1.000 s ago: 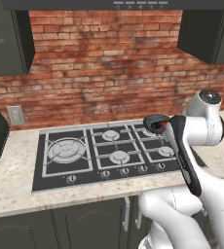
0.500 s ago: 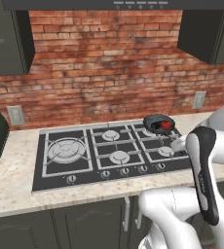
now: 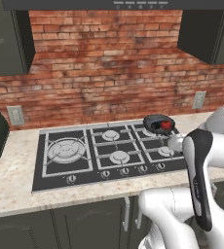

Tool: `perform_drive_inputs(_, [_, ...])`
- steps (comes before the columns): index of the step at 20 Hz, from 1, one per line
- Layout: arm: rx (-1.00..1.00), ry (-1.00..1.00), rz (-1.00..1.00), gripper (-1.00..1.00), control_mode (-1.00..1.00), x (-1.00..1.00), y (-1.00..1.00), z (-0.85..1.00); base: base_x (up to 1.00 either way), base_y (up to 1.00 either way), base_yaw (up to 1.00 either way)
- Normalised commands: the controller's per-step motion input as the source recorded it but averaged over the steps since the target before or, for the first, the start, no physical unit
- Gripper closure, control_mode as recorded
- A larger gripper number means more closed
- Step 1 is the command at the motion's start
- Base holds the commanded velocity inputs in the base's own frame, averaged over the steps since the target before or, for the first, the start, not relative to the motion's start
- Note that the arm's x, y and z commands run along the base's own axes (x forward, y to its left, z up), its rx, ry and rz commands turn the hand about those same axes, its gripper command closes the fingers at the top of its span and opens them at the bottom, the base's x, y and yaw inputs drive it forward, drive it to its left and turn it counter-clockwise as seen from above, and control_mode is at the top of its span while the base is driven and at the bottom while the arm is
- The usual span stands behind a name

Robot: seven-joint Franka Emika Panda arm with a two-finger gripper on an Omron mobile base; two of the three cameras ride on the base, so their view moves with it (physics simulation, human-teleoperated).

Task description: Put the eggplant and bell pepper in the pan. Then turn on the rear right burner and set the heat to medium.

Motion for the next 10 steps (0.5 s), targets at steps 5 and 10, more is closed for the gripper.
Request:
perform_drive_inputs(5, [0.04, 0.13, -0.18, -1.0, -1.0, 0.02, 0.08, 0.0, 0.0, 0.0, 0.0])
perform_drive_inputs(10, [0.0, 0.2, 0.0, -1.0, -1.0, 0.05, 0.23, -0.02, 0.0, 0.0, 0.0])
